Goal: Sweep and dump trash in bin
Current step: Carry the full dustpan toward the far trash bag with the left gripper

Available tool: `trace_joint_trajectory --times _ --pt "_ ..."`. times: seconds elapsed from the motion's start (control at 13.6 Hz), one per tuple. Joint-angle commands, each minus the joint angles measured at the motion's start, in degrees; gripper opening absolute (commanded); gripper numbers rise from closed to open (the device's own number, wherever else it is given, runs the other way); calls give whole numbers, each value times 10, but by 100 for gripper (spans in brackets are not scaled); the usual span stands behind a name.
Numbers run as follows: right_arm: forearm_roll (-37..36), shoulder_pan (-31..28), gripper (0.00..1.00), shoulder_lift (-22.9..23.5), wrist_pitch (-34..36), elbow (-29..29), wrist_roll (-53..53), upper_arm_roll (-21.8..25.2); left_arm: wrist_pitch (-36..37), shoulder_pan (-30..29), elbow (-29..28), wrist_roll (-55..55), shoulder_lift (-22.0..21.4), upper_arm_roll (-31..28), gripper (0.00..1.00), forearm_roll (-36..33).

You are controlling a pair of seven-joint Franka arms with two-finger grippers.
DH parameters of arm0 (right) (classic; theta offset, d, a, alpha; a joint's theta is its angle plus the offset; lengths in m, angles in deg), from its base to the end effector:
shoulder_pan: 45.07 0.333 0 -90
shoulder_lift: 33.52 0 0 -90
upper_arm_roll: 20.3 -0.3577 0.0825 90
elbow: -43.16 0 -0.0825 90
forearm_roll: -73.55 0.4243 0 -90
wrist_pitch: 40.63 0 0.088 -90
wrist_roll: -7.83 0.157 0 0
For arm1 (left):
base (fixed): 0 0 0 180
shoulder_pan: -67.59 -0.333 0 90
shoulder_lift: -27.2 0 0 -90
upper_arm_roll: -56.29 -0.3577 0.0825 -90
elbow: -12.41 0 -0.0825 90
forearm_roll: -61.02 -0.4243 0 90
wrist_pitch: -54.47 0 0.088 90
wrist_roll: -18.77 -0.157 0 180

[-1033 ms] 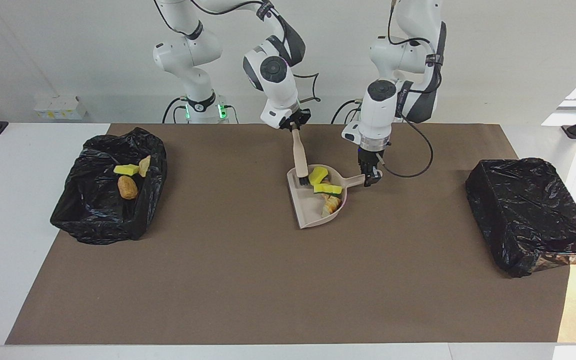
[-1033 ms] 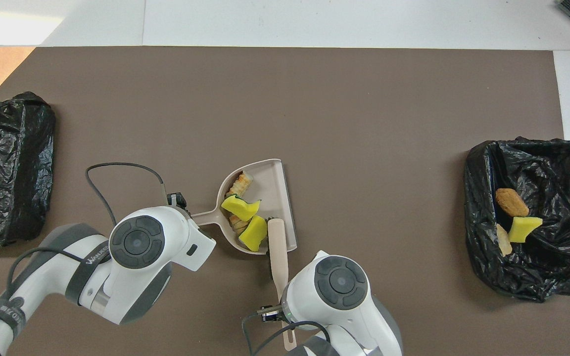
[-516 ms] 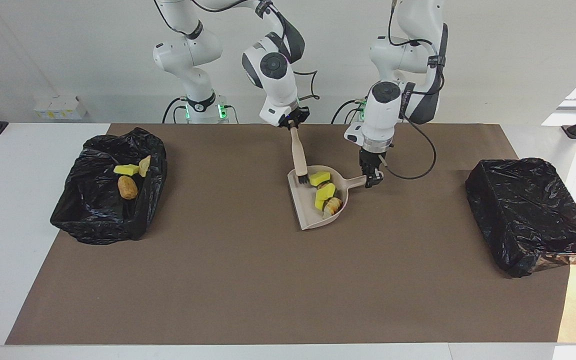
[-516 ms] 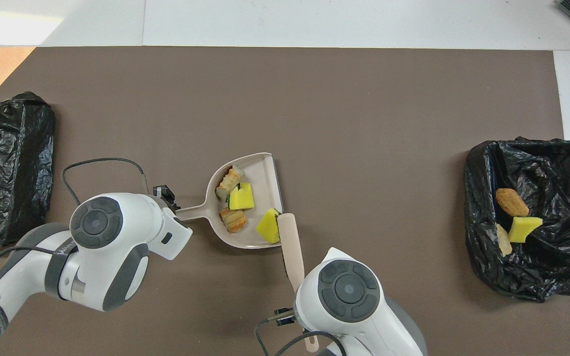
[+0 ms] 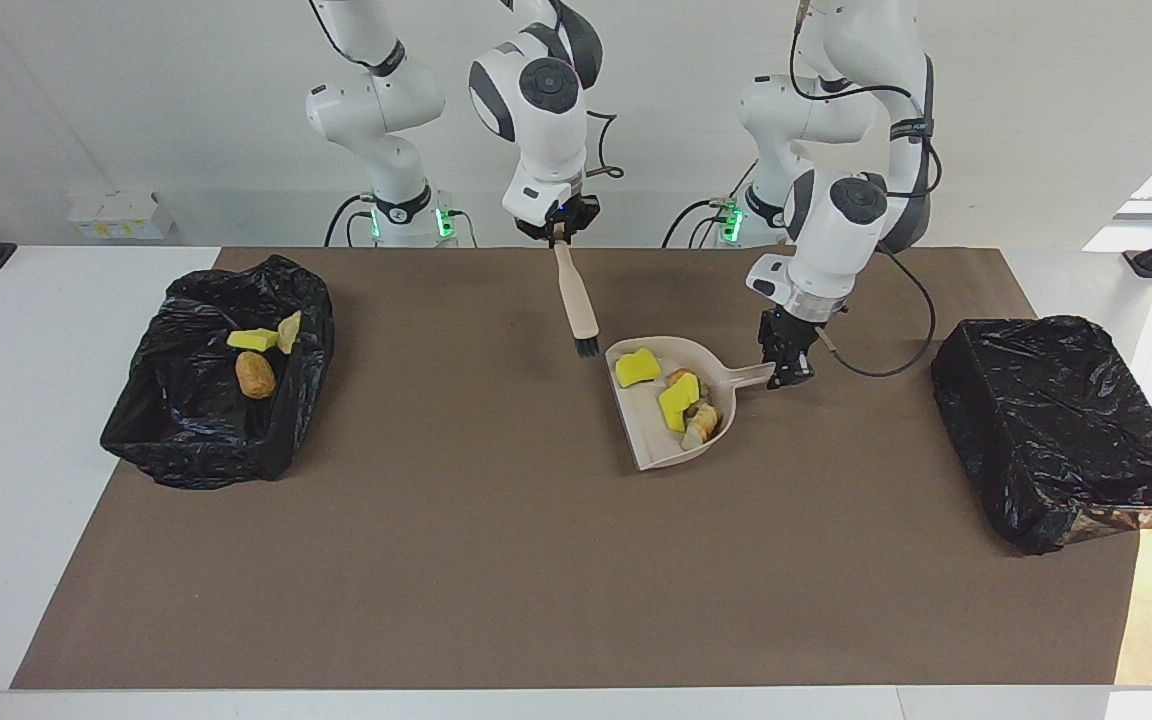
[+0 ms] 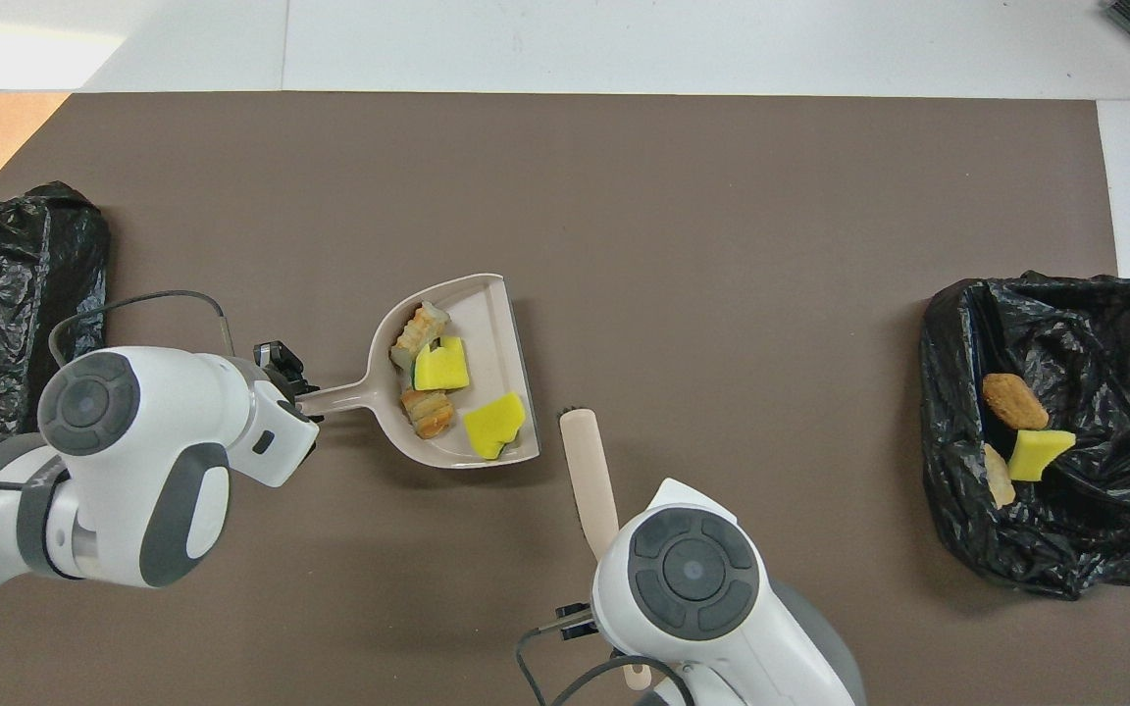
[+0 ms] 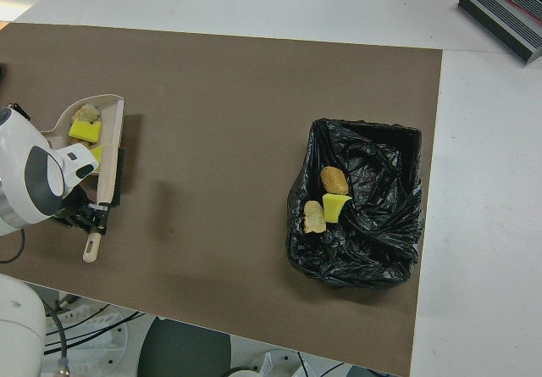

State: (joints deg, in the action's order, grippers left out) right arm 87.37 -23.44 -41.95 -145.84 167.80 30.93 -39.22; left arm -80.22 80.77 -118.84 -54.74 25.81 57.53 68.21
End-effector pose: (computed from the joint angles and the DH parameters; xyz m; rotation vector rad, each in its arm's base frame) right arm 0.3625 0.3533 0.4125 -3.0504 -0.3211 0.4025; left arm 0.5345 -0.1439 0.3352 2.3182 -2.0541 0.1842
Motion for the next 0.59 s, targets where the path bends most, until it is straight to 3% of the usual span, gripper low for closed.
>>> trace_joint_trajectory --times 0.0,0.22,0.52 --pt "-11 -7 0 -3 5 0 22 -5 105 -43 97 -57 18 3 0 26" --pt "-1 6 0 4 -13 4 69 -10 224 -103 213 -121 57 2 0 22" --pt "-1 98 0 38 -71 13 201 -11 284 -187 309 -195 88 1 0 18"
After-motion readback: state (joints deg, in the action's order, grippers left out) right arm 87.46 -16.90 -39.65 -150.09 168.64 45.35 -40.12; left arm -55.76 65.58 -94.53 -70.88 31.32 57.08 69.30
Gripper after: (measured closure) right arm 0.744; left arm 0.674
